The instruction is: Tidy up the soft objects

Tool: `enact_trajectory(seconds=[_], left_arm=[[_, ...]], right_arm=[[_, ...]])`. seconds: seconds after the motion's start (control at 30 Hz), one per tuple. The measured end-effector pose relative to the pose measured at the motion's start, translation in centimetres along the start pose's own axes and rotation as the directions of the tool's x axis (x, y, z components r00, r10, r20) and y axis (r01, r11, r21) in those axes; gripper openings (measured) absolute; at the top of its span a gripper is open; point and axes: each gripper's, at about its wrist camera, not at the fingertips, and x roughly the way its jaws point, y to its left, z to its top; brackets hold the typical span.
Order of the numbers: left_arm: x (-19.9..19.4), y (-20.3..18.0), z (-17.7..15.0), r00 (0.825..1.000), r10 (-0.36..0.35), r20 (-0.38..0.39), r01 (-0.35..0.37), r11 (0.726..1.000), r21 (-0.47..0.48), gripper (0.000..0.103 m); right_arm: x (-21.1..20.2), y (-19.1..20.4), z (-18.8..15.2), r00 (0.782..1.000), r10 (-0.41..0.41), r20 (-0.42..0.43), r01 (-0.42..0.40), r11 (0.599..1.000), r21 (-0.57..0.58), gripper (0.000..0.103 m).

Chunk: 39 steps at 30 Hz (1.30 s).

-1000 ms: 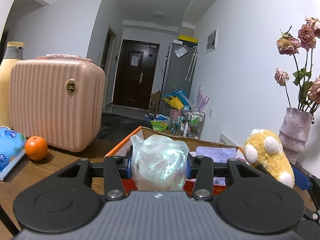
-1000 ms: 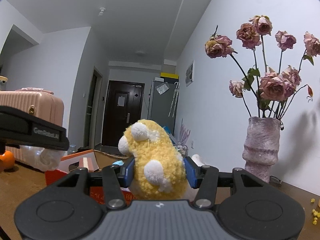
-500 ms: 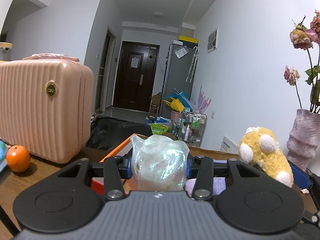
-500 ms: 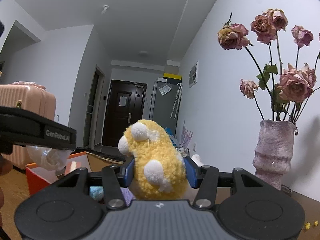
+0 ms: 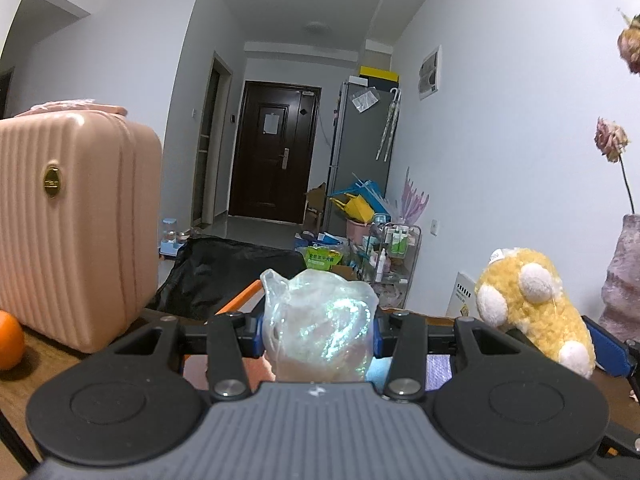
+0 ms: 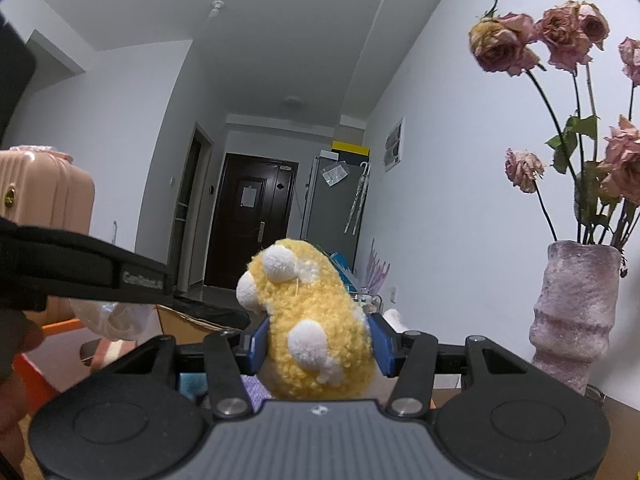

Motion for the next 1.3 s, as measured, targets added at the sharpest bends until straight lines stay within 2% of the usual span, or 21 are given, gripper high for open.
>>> enact_trajectory(seconds=[0.17,0.27,0.33,0.37,0.4,0.43,0.53,0.67,1.0,1.3], left_arm=[[1.7,-0.5,-0.1,1.000,-0.008,-0.006,0.008,1.000,0.010,0.046],[2.0,-0.3,-0.1,1.000,-0.013,-0.016,0.013,1.000,0.007,0.050],[2.1,0.0,0.1,1.000,-0.008,-0.019,0.008,1.000,-0.011,0.062],[2.1,0.2,0.1,1.000,-0.003,-0.018,0.002,1.000,-0.018,0.064],[2.0,0.4,0.1,1.000,-0.001,-0.017,0.001,1.000,-0.023,0.075],[1.9,0.6,0.1,1.000,0.001,-0.015,-0.001,1.000,-0.025,0.086],[1.8,1.2,0.3,1.000,0.027,-0.011,-0.027,0.998,-0.050,0.103],[1.1,2.0,0.3,0.998,0.056,0.013,-0.055,0.996,-0.063,0.103],[-0.3,4.1,0.3,0.996,0.089,-0.003,-0.089,0.993,-0.082,0.103],[-5.2,5.3,-0.6,0.996,0.092,0.015,-0.091,0.996,-0.023,0.103]], right_arm=[[1.4,-0.1,0.0,1.000,-0.003,-0.028,0.003,1.000,0.002,0.053],[1.6,-0.1,-0.2,0.999,0.001,-0.054,0.000,1.000,0.014,0.057],[1.6,-0.3,-0.2,0.998,0.004,-0.059,-0.002,1.000,0.027,0.063],[1.6,-0.4,-0.2,0.998,0.008,-0.063,-0.006,0.999,0.032,0.072],[1.6,-0.5,-0.2,0.998,0.012,-0.067,-0.009,0.999,0.040,0.078],[1.5,-0.7,-0.3,0.998,0.014,-0.069,-0.011,0.999,0.050,0.090],[1.3,-1.0,-0.3,0.997,0.042,-0.072,-0.036,0.996,0.081,0.103],[0.8,-1.1,-0.4,0.995,0.070,-0.069,-0.063,0.994,0.089,0.103],[-1.7,-2.3,-0.3,0.996,0.084,-0.043,-0.078,0.989,0.126,0.103],[-6.7,-4.8,-0.6,0.994,0.092,-0.064,-0.078,0.978,0.192,0.103]])
